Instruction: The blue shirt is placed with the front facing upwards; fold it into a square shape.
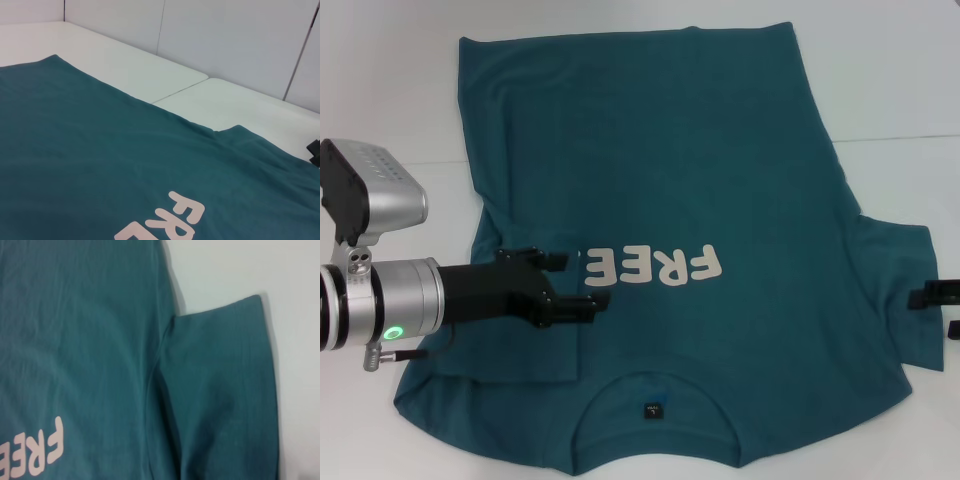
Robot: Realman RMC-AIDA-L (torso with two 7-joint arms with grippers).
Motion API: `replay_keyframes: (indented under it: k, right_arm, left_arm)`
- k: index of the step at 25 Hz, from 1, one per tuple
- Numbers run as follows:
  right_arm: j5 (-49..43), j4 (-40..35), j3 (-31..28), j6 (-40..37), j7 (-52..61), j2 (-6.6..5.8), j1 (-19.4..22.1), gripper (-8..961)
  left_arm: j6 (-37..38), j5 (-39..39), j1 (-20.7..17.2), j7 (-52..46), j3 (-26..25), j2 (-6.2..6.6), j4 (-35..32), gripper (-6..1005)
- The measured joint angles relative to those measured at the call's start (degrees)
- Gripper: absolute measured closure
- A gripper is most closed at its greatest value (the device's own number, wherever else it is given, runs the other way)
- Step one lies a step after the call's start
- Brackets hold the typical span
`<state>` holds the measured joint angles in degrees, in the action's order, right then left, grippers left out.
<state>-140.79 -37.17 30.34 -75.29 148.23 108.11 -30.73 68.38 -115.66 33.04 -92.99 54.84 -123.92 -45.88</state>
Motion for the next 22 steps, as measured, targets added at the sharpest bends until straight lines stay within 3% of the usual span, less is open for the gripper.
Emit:
replay_keyframes:
  k: [22]
  right_arm:
    - [-0.94,1.39,-0.01,2.39,-0.05,0.87,-1.03,175]
  left_arm:
    - [-0.07,0.00,0.00,0.00,0.09,0.00,0.00,113]
